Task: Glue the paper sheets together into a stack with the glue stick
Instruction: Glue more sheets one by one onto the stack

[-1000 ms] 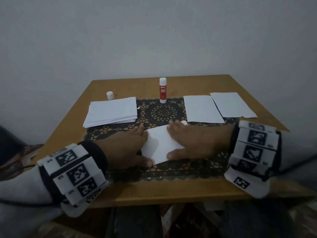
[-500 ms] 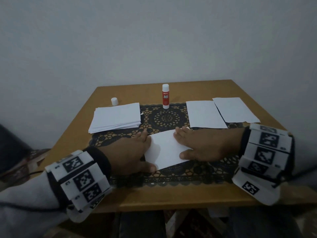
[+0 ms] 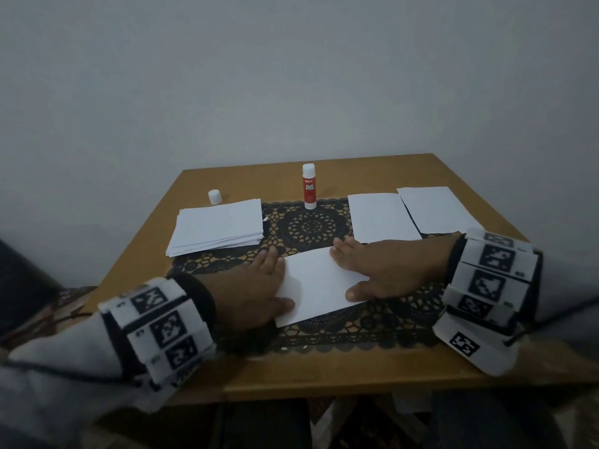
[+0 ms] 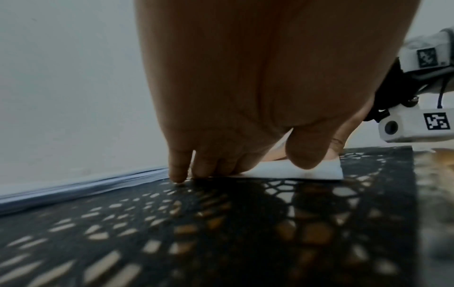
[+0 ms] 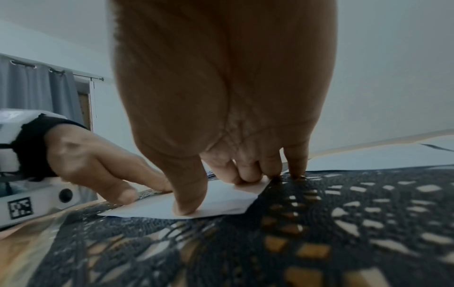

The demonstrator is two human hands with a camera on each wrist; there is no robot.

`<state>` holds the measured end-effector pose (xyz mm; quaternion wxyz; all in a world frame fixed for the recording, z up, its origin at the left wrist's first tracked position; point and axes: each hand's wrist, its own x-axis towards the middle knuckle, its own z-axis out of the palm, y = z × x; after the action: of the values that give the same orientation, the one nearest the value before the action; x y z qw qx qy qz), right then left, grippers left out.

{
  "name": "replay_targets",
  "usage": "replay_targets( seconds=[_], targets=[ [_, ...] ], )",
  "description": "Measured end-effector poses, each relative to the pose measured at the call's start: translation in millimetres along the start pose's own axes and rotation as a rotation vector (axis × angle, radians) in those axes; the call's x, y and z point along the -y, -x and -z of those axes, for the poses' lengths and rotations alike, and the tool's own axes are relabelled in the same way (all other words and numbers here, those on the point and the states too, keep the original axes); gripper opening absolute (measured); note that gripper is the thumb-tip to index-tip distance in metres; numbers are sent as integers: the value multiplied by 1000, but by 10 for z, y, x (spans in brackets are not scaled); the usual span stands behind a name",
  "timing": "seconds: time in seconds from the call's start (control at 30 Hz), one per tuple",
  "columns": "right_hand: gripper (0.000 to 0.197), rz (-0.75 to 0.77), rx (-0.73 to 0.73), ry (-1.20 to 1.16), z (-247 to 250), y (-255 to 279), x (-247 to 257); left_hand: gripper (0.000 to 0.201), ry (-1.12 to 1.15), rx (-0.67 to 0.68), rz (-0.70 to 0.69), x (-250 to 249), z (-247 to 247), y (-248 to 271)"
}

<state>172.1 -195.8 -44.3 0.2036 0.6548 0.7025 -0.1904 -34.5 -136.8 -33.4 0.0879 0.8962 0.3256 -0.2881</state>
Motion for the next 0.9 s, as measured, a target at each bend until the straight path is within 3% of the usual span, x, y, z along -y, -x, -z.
replay_targets(
  seconds=[0.17,0.33,0.47,0.7,0.9],
  targets=[
    [82,-3,-4,-8,-17,-15,-8,82,-86,74,-152,-220,-164,200],
    [82,11,-7,-3,-31,-9,-18,80,-29,21,-48,-47,-87,124],
    [82,9,3,4,-29,9,-14,82,-82,42,-231,-245,-206,202],
    [96,9,17,30,-51,159,221,74,-77,-17,-124,120,-149,36],
    [104,161,71,87,-270,421,602,72,-58,-65,-128,134,-190,-7]
  ],
)
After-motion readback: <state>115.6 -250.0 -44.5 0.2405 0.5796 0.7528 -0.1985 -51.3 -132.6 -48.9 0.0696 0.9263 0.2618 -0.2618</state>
